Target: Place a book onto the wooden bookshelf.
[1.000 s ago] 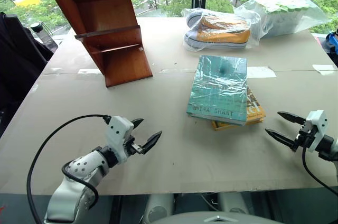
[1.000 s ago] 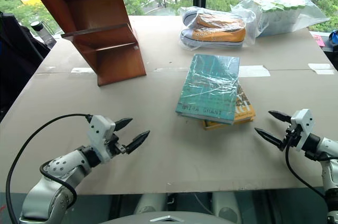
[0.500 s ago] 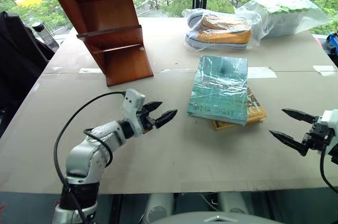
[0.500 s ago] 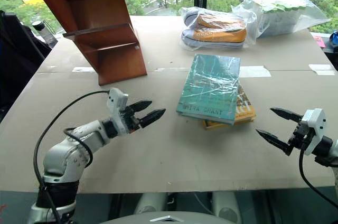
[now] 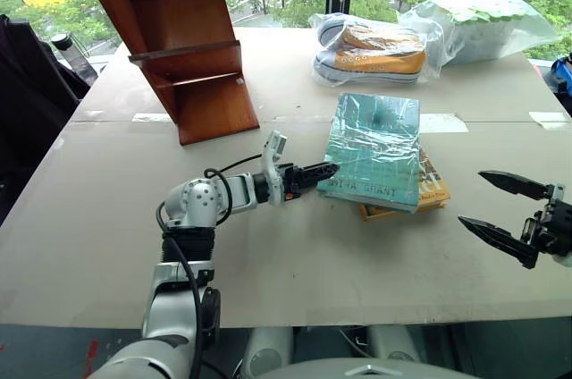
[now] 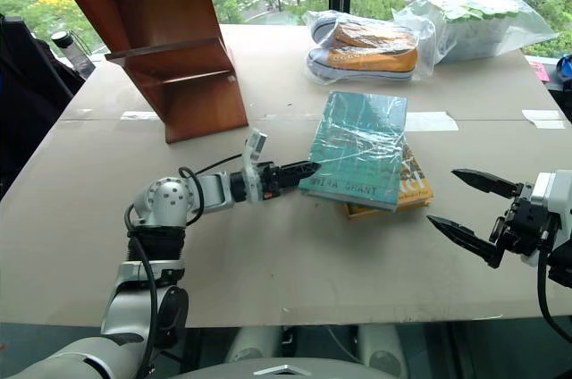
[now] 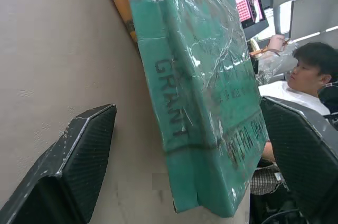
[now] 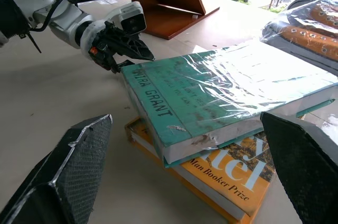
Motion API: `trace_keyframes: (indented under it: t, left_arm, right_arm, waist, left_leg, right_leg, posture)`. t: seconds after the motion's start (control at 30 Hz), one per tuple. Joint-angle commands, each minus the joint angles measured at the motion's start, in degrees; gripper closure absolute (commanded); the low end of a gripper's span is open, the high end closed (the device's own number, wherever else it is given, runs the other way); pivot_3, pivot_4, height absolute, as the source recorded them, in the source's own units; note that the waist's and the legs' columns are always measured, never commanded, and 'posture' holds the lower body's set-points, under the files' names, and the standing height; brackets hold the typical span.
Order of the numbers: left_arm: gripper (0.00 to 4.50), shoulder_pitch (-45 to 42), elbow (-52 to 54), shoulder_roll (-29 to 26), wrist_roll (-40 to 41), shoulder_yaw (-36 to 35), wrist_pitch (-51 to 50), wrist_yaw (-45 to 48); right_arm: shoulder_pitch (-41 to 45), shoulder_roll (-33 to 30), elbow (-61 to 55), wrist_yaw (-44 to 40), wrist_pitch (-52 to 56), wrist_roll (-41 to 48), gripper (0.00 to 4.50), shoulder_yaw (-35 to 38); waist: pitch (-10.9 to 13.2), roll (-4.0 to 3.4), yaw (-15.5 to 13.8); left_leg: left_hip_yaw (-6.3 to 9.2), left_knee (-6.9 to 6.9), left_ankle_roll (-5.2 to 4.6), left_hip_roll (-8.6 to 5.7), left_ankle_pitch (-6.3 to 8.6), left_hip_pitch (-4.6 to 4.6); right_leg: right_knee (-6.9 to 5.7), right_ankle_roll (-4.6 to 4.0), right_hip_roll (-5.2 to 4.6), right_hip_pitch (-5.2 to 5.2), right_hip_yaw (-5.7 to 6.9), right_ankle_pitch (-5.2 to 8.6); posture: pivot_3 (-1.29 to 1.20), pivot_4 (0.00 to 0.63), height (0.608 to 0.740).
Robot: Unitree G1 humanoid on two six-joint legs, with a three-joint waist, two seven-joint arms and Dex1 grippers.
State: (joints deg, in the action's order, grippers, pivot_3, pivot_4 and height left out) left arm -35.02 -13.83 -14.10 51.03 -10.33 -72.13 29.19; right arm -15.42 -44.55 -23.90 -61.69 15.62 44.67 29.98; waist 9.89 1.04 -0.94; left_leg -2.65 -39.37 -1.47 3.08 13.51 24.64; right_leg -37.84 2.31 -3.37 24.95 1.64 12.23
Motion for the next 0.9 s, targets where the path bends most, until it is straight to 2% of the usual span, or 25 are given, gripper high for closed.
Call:
trace_keyframes:
  t: [0.03,0.2,0.3,0.4,0.43,0.47,0.57,0.67,0.8,0.9]
  left_arm:
    - [0.02,-2.7,-5.5,2.7,0.9,-1.9,-1.5,-0.4]
    - [0.02,-8.4,-16.4,5.2,-2.5,-3.5,2.6,-0.7]
    - [0.73,-10.8,-18.8,5.3,-3.3,-2.8,2.6,1.3]
    - [2.17,-11.9,-19.4,5.0,-3.7,-2.3,1.4,3.3]
    - [2.79,-12.1,-19.2,4.9,-3.5,-2.5,0.7,3.6]
    - [2.94,-12.3,-19.1,4.8,-3.5,-2.7,0.2,3.8]
    - [4.39,-12.7,-15.9,4.4,-1.2,-5.2,-2.3,3.5]
    - [4.49,-12.4,-6.5,4.1,1.8,-7.3,-3.5,2.7]
    - [4.49,-13.1,12.1,1.3,2.7,-4.3,-1.7,2.6]
    - [4.49,-15.8,22.0,-4.1,-4.0,0.7,6.0,2.5]
  right_arm:
    - [-0.4,0.4,-2.3,0.4,0.0,1.2,0.00,2.1]
    - [1.6,0.1,-1.5,0.9,0.1,0.7,0.00,1.2]
    - [2.9,-0.4,-1.0,0.9,0.6,0.5,0.00,1.0]
    - [3.6,-0.5,-0.9,0.9,0.9,0.4,0.00,0.8]
    - [3.9,-0.5,-0.9,0.9,1.0,0.3,0.00,0.8]
    - [4.0,-0.5,-0.9,0.9,1.1,0.2,0.00,0.7]
    - [4.8,-0.5,-0.6,0.8,1.4,-0.1,0.00,0.5]
    - [5.6,-0.5,-0.1,0.6,1.7,0.0,0.00,0.4]
    - [7.8,0.0,1.1,0.6,3.1,2.5,0.00,0.8]
    - [11.1,0.4,2.7,1.2,4.7,5.0,0.00,0.4]
  waist:
    - [0.0,0.00,0.0]
    - [0.0,0.01,0.0]
    - [0.0,0.02,0.1]
    - [0.0,0.03,0.1]
    - [0.0,0.03,0.1]
    - [0.0,0.04,0.1]
    - [0.0,0.07,0.1]
    - [0.1,0.14,0.2]
    - [0.2,0.16,0.2]
    - [0.2,0.16,0.1]
  left_leg:
    - [0.01,0.00,0.00,0.00,0.00,-0.01]
    - [0.05,-0.06,0.00,-0.02,0.00,-0.03]
    - [0.06,-0.07,0.00,-0.03,0.00,-0.03]
    - [0.06,-0.04,0.00,-0.02,0.00,0.01]
    - [0.07,-0.04,0.00,-0.02,0.00,0.03]
    - [0.07,-0.04,0.00,-0.02,0.00,0.04]
    - [0.07,-0.04,0.00,-0.03,0.00,0.04]
    - [0.07,-0.04,0.00,-0.02,0.00,0.04]
    - [0.06,-0.02,0.01,0.00,-0.01,0.10]
    - [0.03,-0.01,0.01,0.00,-0.01,0.05]
  right_leg:
    - [0.00,0.00,0.00,-0.01,0.00,0.00]
    - [-0.02,0.00,0.00,-0.06,0.03,0.00]
    - [-0.02,0.00,0.00,-0.07,0.03,0.00]
    - [-0.01,-0.01,0.00,-0.05,0.03,-0.01]
    - [-0.01,-0.02,0.00,-0.03,0.04,-0.01]
    - [-0.01,-0.01,0.00,-0.03,0.04,-0.01]
    - [-0.01,-0.01,-0.01,-0.04,0.05,-0.01]
    - [-0.01,-0.01,-0.03,-0.02,0.05,-0.01]
    - [-0.02,-0.04,-0.02,0.04,0.02,-0.03]
    - [-0.02,-0.17,-0.02,0.01,-0.01,-0.12]
  posture:
    - [0.00,0.150,0.693]
    - [0.00,0.150,0.693]
    - [0.00,0.150,0.693]
    - [0.00,0.150,0.693]
    - [0.00,0.150,0.693]
    - [0.00,0.150,0.693]
    - [0.00,0.150,0.693]
    - [0.00,0.150,0.693]
    - [0.00,0.150,0.693]
    - [0.00,0.150,0.693]
